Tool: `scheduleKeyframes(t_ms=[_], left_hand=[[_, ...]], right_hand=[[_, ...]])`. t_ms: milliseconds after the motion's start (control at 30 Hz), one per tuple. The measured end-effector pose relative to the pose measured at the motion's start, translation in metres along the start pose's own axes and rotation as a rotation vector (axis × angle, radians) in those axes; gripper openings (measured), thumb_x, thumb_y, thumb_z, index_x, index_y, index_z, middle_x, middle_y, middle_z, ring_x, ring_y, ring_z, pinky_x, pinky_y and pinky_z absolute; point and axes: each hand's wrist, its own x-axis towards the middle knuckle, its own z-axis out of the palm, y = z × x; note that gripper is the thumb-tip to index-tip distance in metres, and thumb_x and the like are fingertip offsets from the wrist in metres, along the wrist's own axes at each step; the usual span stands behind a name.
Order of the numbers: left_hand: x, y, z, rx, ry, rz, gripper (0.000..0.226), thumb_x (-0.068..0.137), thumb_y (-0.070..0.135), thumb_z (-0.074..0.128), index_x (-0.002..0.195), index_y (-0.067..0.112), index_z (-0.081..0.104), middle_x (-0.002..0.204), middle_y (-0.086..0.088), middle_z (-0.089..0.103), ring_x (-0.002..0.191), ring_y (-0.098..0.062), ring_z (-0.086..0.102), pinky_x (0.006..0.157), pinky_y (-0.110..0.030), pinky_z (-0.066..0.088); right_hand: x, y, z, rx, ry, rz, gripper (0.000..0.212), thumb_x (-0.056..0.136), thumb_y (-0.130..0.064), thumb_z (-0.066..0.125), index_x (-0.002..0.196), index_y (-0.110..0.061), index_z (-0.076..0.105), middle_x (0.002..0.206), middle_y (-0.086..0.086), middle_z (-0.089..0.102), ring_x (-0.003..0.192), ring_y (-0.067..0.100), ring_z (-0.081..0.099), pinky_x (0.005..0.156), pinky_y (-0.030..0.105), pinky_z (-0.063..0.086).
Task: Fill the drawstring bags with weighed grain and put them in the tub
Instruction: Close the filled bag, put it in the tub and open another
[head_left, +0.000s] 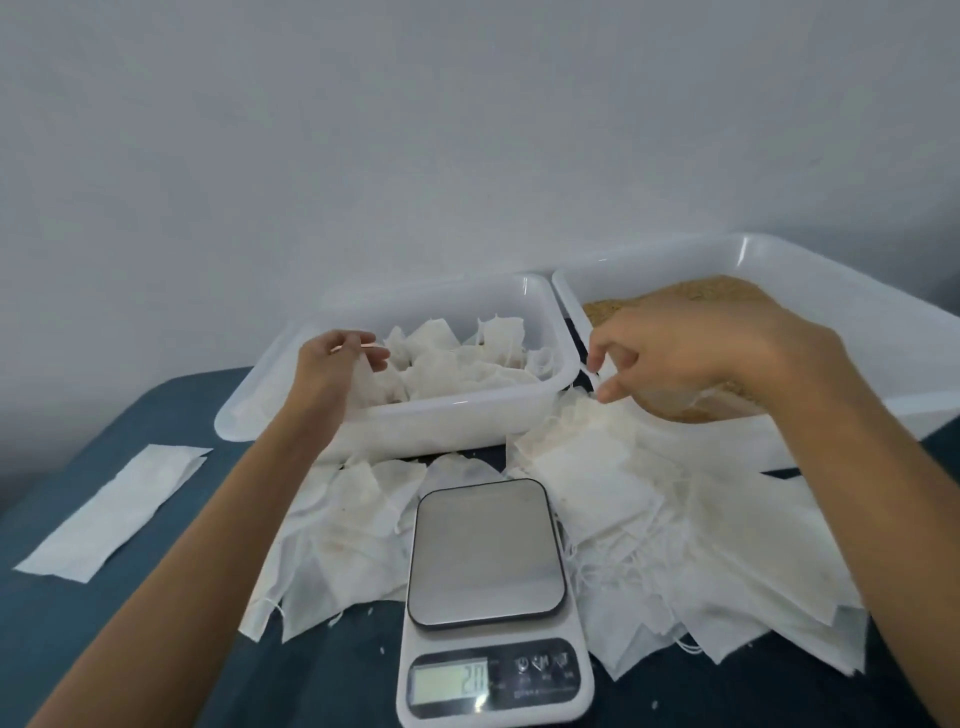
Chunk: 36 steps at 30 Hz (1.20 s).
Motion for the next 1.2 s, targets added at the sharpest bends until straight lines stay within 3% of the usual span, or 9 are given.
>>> scheduleKeyframes(t_ms=[100, 233, 333, 500, 633, 767, 900, 1000, 1200], left_hand=[[-0.006, 0.003, -0.001, 0.273, 0.055, 0.114, 0.019, 0.105, 0.006, 0.050, 0.113, 0.011, 0.067, 0.107, -0.008, 0.075, 0.102, -0.023, 0.067, 0.082, -0.028, 0.048], [-0.054, 0.009, 0.020, 0.599, 0.213, 0.597, 0.016, 0.100, 0.008, 0.063, 0.115, 0.011, 0.066, 0.108, -0.002, 0.068, 0.098, -0.023, 0.058, 0.089, -0.039, 0.045], [-0.099, 0.017, 0.052, 0.565, -0.049, 0.779, 0.013, 0.095, 0.011, 0.072, 0.107, 0.016, 0.069, 0.091, 0.007, 0.062, 0.082, -0.016, 0.055, 0.077, -0.031, 0.044], [-0.152, 0.003, 0.105, 0.863, -0.672, 0.752, 0.044, 0.087, 0.054, 0.078, 0.118, 0.023, 0.073, 0.107, 0.007, 0.066, 0.099, -0.015, 0.056, 0.083, -0.032, 0.042], [-0.163, -0.001, 0.116, 1.035, -0.645, 0.827, 0.036, 0.101, 0.043, 0.062, 0.129, 0.020, 0.066, 0.120, 0.001, 0.061, 0.111, -0.022, 0.057, 0.078, -0.032, 0.034], [-0.165, 0.000, 0.112, 1.040, -0.606, 0.862, 0.030, 0.108, 0.029, 0.045, 0.101, 0.012, 0.069, 0.109, 0.001, 0.062, 0.099, -0.023, 0.060, 0.071, -0.038, 0.045], [-0.165, -0.002, 0.112, 1.012, -0.650, 0.799, 0.034, 0.102, 0.046, 0.060, 0.113, 0.015, 0.069, 0.118, 0.003, 0.061, 0.105, -0.019, 0.056, 0.073, -0.033, 0.039], [-0.170, -0.006, 0.113, 1.063, -0.638, 0.843, 0.018, 0.104, 0.026, 0.057, 0.112, 0.015, 0.069, 0.121, 0.002, 0.060, 0.105, -0.022, 0.059, 0.080, -0.040, 0.049], [-0.161, -0.004, 0.104, 0.509, -0.468, 0.586, 0.014, 0.086, 0.007, 0.081, 0.076, 0.010, 0.073, 0.074, 0.008, 0.061, 0.068, -0.007, 0.053, 0.067, -0.026, 0.045]], right_hand=[[0.001, -0.004, 0.001, -0.017, 0.018, -0.020, 0.038, 0.094, -0.047, 0.066, 0.125, -0.028, 0.059, 0.104, -0.009, 0.057, 0.089, 0.012, 0.055, 0.068, 0.027, 0.040], [-0.003, -0.002, -0.003, 0.043, 0.046, -0.036, 0.037, 0.093, -0.045, 0.067, 0.125, -0.026, 0.062, 0.117, 0.000, 0.059, 0.101, 0.021, 0.058, 0.081, 0.035, 0.047], [-0.004, -0.004, -0.003, 0.038, 0.046, -0.053, 0.036, 0.092, -0.047, 0.068, 0.122, -0.027, 0.062, 0.112, -0.003, 0.059, 0.098, 0.019, 0.057, 0.074, 0.033, 0.043], [-0.004, -0.010, 0.000, 0.056, 0.034, -0.092, 0.032, 0.092, -0.045, 0.070, 0.118, -0.028, 0.063, 0.114, -0.002, 0.060, 0.101, 0.020, 0.060, 0.078, 0.033, 0.046], [-0.002, -0.010, 0.001, 0.053, 0.027, -0.087, 0.035, 0.092, -0.045, 0.070, 0.121, -0.027, 0.063, 0.116, -0.001, 0.061, 0.102, 0.021, 0.061, 0.084, 0.035, 0.048], [-0.003, -0.010, 0.000, 0.057, 0.021, -0.085, 0.036, 0.092, -0.045, 0.070, 0.122, -0.026, 0.063, 0.116, -0.001, 0.061, 0.102, 0.021, 0.061, 0.081, 0.034, 0.047], [-0.005, -0.011, 0.000, 0.057, 0.025, -0.078, 0.036, 0.092, -0.045, 0.070, 0.122, -0.026, 0.063, 0.114, -0.002, 0.061, 0.101, 0.021, 0.061, 0.080, 0.034, 0.046], [-0.005, -0.012, 0.000, 0.049, 0.013, -0.070, 0.036, 0.092, -0.047, 0.069, 0.122, -0.027, 0.063, 0.116, -0.002, 0.061, 0.102, 0.022, 0.061, 0.087, 0.037, 0.050], [-0.005, -0.013, 0.000, 0.054, 0.018, -0.078, 0.035, 0.092, -0.045, 0.069, 0.121, -0.026, 0.063, 0.116, -0.002, 0.062, 0.102, 0.021, 0.062, 0.087, 0.037, 0.050]])
